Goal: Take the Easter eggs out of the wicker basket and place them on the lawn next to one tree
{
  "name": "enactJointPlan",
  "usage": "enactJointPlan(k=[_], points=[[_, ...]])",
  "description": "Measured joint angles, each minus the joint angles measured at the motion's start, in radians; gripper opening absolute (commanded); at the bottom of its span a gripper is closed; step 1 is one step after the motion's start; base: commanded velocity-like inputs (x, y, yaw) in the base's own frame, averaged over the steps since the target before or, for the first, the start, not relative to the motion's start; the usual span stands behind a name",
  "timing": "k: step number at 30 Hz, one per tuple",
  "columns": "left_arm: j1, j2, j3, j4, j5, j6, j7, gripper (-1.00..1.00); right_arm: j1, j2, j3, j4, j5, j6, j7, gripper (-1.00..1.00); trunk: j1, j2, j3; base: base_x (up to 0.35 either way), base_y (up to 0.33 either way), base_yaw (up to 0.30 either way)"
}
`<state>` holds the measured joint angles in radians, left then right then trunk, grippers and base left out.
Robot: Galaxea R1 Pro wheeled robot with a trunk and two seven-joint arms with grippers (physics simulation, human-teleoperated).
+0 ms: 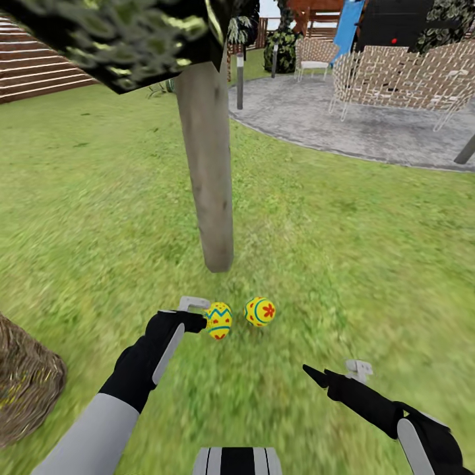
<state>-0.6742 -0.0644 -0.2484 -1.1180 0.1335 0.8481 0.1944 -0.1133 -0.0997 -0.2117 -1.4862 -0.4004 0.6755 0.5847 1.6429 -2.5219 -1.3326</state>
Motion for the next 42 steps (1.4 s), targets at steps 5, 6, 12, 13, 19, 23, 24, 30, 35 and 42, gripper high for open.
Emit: enactJointPlan(k=[5, 6, 12, 13, 19, 23, 24, 30, 35, 42], points=[[0.0, 0.0, 0.0, 0.001, 0.0, 0.0, 0.0, 1.0, 0.0, 0.0, 0.001, 0.0, 0.0, 0.0, 0.0, 1.0, -0.002, 0.001, 0.019, 0.0, 0.0, 0.289], [0.0, 0.0, 0.0, 0.0, 0.0, 0.0, 0.0, 1.0, 0.0, 0.0, 0.001, 0.0, 0.0, 0.0, 0.0, 1.0, -0.003, 0.001, 0.023, 0.0, 0.0, 0.29], [0.0, 0.0, 0.0, 0.001, 0.0, 0.0, 0.0, 1.0, 0.0, 0.0, 0.001, 0.0, 0.0, 0.0, 0.0, 1.0, -0.005, 0.003, 0.046, 0.0, 0.0, 0.29], [0.0, 0.0, 0.0, 0.0, 0.0, 0.0, 0.0, 1.0, 0.0, 0.0, 0.001, 0.0, 0.0, 0.0, 0.0, 1.0, -0.006, 0.003, 0.05, 0.0, 0.0, 0.29], [0.0, 0.0, 0.0, -0.001, 0.0, 0.0, 0.0, 1.0, 0.0, 0.0, 0.002, 0.001, 0.001, 0.0, 0.0, 1.0, -0.009, 0.004, 0.074, 0.0, 0.0, 0.29], [0.0, 0.0, 0.0, -0.001, 0.0, 0.0, 0.0, 1.0, 0.0, 0.0, 0.001, 0.002, 0.001, 0.0, 0.001, 1.0, -0.01, 0.005, 0.089, 0.0, 0.0, 0.218], [0.0, 0.0, 0.0, -0.001, 0.0, 0.0, 0.0, 1.0, 0.0, 0.0, 0.001, 0.002, 0.0, 0.0, 0.001, 1.0, -0.011, 0.006, 0.093, 0.0, 0.0, 0.107], [0.0, 0.0, 0.0, -0.002, -0.001, 0.0, 0.007, 1.0, 0.0, 0.001, 0.001, 0.003, 0.0, 0.0, 0.001, 1.0, -0.013, 0.007, 0.116, 0.0, 0.0, 0.042], [0.0, 0.0, -0.002, -0.002, -0.001, 0.0, 0.02, 1.0, 0.0, -0.001, 0.001, 0.008, 0.002, 0.002, 0.001, 1.0, -0.016, 0.008, 0.135, 0.0, 0.0, 0.006], [0.0, 0.0, -0.002, -0.003, 0.0, 0.0, 0.029, 1.0, 0.0, 0.0, 0.001, 0.01, 0.001, 0.0, 0.001, 1.0, -0.019, 0.01, 0.163, 0.0, 0.0, 0.001]])
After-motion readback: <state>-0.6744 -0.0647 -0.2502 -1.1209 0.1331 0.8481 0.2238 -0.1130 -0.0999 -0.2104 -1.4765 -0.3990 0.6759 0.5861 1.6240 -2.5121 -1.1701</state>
